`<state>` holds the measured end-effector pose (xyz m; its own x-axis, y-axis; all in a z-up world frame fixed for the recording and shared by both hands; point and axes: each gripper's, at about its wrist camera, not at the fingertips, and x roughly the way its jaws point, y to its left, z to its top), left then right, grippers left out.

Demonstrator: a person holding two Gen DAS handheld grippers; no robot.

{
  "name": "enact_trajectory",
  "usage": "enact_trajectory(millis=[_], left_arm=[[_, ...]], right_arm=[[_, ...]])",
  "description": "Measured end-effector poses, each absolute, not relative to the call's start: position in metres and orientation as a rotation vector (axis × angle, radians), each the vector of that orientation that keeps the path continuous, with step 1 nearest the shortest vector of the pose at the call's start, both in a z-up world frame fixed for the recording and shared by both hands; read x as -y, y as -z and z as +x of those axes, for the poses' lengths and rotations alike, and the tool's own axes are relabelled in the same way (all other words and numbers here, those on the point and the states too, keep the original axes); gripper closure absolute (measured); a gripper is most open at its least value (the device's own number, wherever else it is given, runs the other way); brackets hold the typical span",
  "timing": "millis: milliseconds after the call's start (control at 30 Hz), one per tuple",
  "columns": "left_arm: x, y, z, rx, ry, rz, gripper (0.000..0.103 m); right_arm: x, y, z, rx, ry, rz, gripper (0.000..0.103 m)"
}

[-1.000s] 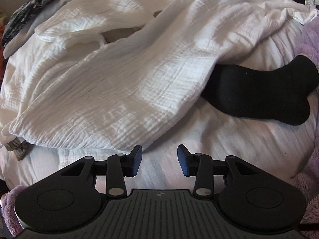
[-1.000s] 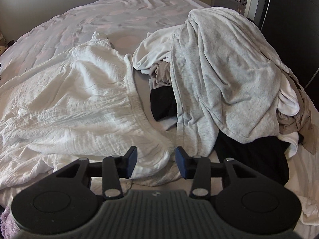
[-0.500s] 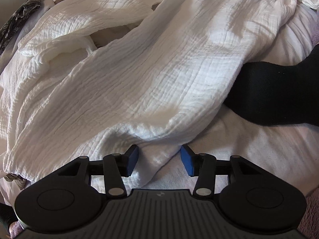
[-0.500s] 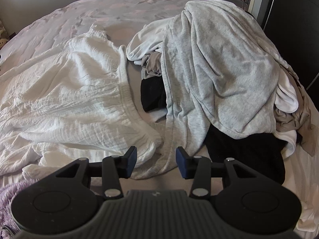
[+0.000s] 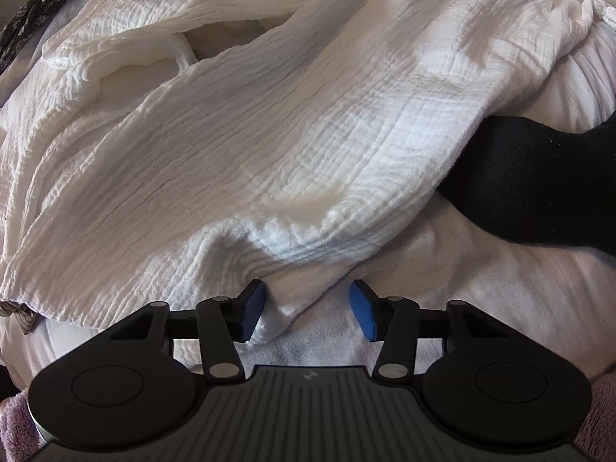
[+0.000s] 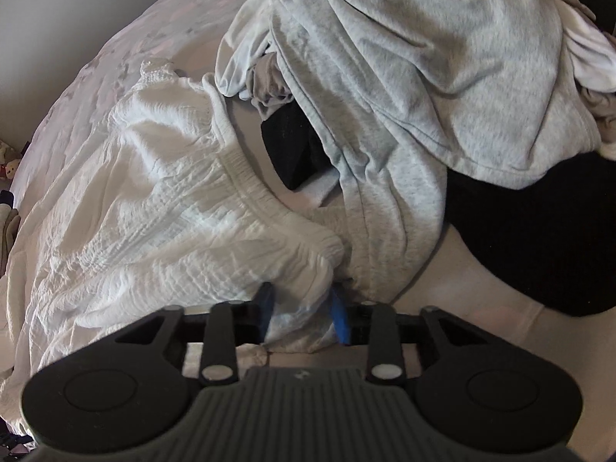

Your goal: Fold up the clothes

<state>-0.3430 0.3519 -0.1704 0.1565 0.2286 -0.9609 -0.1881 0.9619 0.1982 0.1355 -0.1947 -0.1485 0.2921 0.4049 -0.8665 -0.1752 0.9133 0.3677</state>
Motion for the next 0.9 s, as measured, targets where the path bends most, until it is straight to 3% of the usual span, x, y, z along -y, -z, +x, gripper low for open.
enact_trajectory(millis=[33,100,133,600,900], left_arm=[[-0.353,0.169,-0.345,-1.376,-0.316,0.034,0.081],[-0.354,0.164,-0.350,-1.367,-0.346,0.038,0.097],[-0.354,0.160,-0.353,-1.358,-0.356,0.035,0.099],[-0.369,0.027,-0.352,-1.012,-0.578,0.075,0.101],[-0.352,-0.003,-0.372,-0.889,-0.637,0.103,0.101]], right_arm=[[0.195,0.149,0.135,-1.216,-0.386,0.224,0.096],[0.198,0.144,0.133,-1.192,-0.374,0.237,0.098],[0.201,0.139,0.132,-1.175,-0.374,0.255,0.099],[0.209,0.025,0.120,-0.894,-0.396,0.423,0.100],[0.227,0.009,0.084,-0.808,-0.362,0.476,0.100]])
